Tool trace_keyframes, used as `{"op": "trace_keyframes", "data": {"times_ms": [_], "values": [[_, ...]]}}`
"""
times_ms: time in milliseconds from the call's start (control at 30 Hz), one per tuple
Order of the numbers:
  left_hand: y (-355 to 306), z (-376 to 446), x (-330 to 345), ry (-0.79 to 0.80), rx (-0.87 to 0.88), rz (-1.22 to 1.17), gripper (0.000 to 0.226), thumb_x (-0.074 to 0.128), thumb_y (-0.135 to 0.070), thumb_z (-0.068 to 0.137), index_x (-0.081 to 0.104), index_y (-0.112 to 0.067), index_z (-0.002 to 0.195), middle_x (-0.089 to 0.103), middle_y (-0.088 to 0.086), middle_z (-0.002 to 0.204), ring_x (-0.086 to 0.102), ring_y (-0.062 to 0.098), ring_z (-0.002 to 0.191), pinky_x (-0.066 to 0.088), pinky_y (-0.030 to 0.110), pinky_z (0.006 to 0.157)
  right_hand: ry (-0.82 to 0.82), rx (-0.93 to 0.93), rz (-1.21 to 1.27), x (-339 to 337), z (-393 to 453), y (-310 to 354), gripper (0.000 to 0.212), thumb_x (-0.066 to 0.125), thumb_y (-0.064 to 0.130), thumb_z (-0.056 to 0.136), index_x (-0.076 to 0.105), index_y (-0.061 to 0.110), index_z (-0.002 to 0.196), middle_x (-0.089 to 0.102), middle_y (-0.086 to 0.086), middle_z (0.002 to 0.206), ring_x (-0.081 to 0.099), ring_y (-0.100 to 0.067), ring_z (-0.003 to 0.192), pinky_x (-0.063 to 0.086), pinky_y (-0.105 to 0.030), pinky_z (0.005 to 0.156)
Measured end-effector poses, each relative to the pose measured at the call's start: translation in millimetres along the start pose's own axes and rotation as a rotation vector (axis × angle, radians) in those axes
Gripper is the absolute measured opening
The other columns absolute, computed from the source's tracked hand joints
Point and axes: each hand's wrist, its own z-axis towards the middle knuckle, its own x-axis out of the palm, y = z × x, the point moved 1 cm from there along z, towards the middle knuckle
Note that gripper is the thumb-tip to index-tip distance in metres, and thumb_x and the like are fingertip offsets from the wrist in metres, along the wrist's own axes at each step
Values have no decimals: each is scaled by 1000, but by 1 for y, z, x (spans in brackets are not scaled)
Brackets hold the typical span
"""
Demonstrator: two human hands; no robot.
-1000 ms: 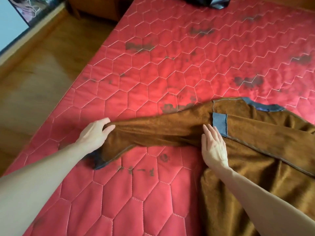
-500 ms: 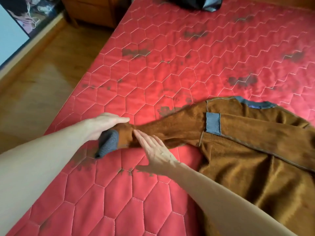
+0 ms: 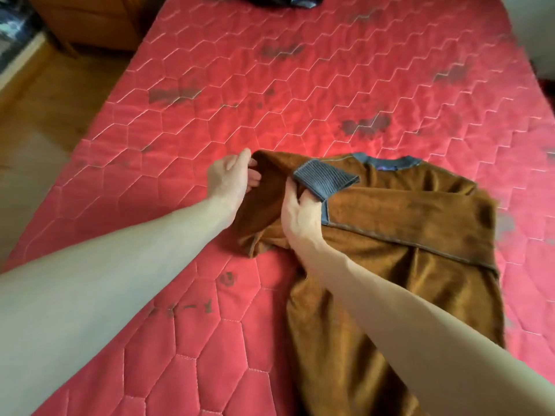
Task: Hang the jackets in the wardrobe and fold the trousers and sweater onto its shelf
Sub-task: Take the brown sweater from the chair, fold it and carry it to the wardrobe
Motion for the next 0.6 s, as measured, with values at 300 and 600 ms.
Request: {"op": "trace_keyframes", "data": {"times_ms": [300, 600], "values": [[62, 5, 83, 69, 348, 1082, 44, 47, -11, 102, 50, -15, 145, 55, 10, 148, 47, 36, 136, 37, 50, 111, -364, 210, 443, -215, 104, -25, 34, 78, 2, 81, 59, 25, 98, 75, -6, 105, 76, -18, 96, 64, -39, 84], [121, -1, 146, -29, 4, 894, 63, 48, -47, 106, 39, -5, 152, 43, 20, 155, 41, 42, 142, 35, 51, 116, -551, 332, 334, -359, 118, -144, 28, 69, 12, 98, 62, 14, 124, 70, -14, 120, 71, -14, 71, 58, -22, 52]]}}
